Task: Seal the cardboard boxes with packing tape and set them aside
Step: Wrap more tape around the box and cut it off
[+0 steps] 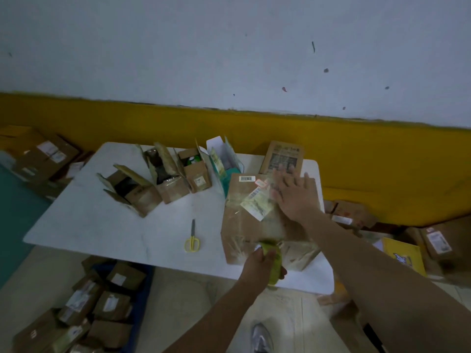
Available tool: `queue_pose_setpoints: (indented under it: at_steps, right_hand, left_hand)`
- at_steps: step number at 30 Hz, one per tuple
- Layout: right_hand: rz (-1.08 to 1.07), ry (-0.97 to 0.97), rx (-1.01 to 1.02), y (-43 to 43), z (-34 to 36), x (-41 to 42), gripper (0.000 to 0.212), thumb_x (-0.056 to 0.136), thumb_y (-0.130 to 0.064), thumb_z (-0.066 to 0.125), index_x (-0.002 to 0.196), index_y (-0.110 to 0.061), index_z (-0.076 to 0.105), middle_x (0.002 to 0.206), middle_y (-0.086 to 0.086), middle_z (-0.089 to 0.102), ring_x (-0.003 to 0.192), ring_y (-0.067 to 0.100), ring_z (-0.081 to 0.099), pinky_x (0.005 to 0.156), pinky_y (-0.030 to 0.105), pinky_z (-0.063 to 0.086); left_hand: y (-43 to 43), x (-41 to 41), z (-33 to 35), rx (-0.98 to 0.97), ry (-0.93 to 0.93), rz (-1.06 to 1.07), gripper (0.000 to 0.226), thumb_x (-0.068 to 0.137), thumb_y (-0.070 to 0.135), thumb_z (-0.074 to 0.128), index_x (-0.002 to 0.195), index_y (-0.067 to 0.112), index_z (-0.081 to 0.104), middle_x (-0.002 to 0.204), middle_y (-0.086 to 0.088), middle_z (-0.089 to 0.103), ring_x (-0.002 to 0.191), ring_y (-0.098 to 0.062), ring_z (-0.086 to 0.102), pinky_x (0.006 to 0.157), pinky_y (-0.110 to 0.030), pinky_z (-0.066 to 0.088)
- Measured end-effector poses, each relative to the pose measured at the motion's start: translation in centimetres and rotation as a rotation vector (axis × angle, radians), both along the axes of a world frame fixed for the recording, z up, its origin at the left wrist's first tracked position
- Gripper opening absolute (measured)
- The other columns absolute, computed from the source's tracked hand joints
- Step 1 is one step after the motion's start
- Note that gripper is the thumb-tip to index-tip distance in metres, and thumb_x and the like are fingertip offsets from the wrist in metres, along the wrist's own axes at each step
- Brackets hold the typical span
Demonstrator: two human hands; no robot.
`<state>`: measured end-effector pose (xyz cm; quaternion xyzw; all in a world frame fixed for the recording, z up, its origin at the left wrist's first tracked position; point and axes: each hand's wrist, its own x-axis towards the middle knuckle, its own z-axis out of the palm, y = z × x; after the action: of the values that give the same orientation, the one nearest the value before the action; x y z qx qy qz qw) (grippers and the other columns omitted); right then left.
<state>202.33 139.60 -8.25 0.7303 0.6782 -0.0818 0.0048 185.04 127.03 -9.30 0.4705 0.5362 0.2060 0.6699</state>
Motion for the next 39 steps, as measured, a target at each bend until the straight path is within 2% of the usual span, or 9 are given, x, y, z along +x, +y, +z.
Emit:
queue_pose_setpoints:
  at_steps: [7,10,17,20,23,25,29,35,39]
  right_hand:
    - [0.32,0.062,0.01,-5.2,-2.9,-2.3,0.089,0.086,-0.066,-0.021,0.155,-0.013,-0.003,0.163,0.002,-0.006,0.151,0.017,-0.01,0.123,0.034,-0.004]
    - [0.503,-0.033,-0.023,-6.5,-3.0,-0.8,0.088,0.088,-0.074,-0.011,0.154,-0.016,-0.008,0.162,-0.001,-0.009,0.15,0.018,-0.012,0.121,0.036,-0.002]
    - [0.496,-0.19,-0.021,-6.2,-2.2,-1.5,0.085,0.098,-0.065,0.004,0.151,-0.004,0.03,0.155,0.012,0.034,0.144,0.03,0.03,0.113,0.043,0.017]
    - [0.444,-0.076,0.047,-6.5,0.2,-4.0,0.08,0.098,-0.063,0.008,0.151,-0.008,0.03,0.159,0.01,0.026,0.147,0.027,0.025,0.121,0.04,0.01]
    - [0.448,0.143,0.194,-6.3,1.7,-10.6,0.062,0.102,-0.048,0.022,0.143,-0.009,0.046,0.148,0.008,0.046,0.133,0.024,0.046,0.113,0.037,0.035]
    - [0.414,0.387,0.221,-6.1,0.7,-16.3,0.044,0.103,-0.032,0.032,0.135,-0.009,0.052,0.133,0.006,0.056,0.116,0.022,0.057,0.098,0.036,0.049]
    - [0.145,0.665,-0.077,-5.6,-5.5,-25.1,0.033,0.102,-0.014,0.04,0.129,-0.01,0.057,0.123,0.008,0.061,0.115,0.022,0.058,0.097,0.026,0.041]
    - [-0.223,0.766,-0.175,-6.3,-13.4,-25.6,0.037,0.101,-0.007,0.038,0.134,-0.008,0.053,0.133,0.004,0.057,0.125,0.016,0.05,0.096,0.012,0.029]
    - [-0.289,0.762,-0.2,-7.8,-16.8,-25.4,0.032,0.1,-0.005,0.042,0.128,-0.006,0.058,0.129,0.008,0.061,0.122,0.019,0.054,0.096,0.012,0.03]
  left_hand:
    - [0.4,0.1,-0.5,-0.039,-0.037,0.006,0.025,0.105,0.029,0.04,0.094,0.011,0.054,0.07,-0.006,0.069,0.06,-0.015,0.065,0.054,-0.024,0.05]
    - [0.6,0.1,-0.7,-0.017,-0.089,-0.001,0.025,0.106,0.026,0.039,0.101,0.004,0.05,0.075,-0.012,0.065,0.056,-0.011,0.064,0.052,-0.021,0.05]
    - [2.2,-2.5,-1.6,0.116,0.104,-0.079,0.048,0.104,0.041,0.034,0.095,0.005,0.064,0.077,0.0,0.062,0.069,-0.008,0.058,0.071,-0.024,0.046]
    - [3.4,-8.0,-3.6,0.184,0.226,0.22,0.04,0.104,0.031,0.04,0.082,0.013,0.068,0.072,0.002,0.071,0.068,-0.011,0.065,0.075,-0.03,0.051]
    - [5.6,-13.6,-7.1,0.127,0.498,0.392,0.024,0.098,0.029,0.047,0.086,0.015,0.062,0.084,-0.005,0.069,0.083,-0.024,0.065,0.081,-0.038,0.054]
    - [7.1,-16.2,-9.0,0.098,0.641,0.384,0.018,0.095,0.026,0.05,0.097,0.011,0.059,0.098,-0.009,0.067,0.091,-0.027,0.063,0.08,-0.035,0.052]
    - [10.6,-18.5,-14.2,0.063,0.772,0.369,0.031,0.093,0.025,0.056,0.119,0.008,0.052,0.119,-0.011,0.055,0.11,-0.03,0.057,0.087,-0.036,0.045]
    - [14.8,-17.0,-21.8,0.165,1.057,0.157,0.052,0.093,0.041,0.057,0.132,0.011,0.039,0.129,-0.01,0.039,0.119,-0.03,0.041,0.087,-0.041,0.05]
    - [15.4,-16.8,-22.2,0.091,1.059,0.157,0.033,0.099,0.024,0.045,0.127,0.006,0.039,0.124,-0.013,0.045,0.11,-0.032,0.057,0.082,-0.041,0.049]
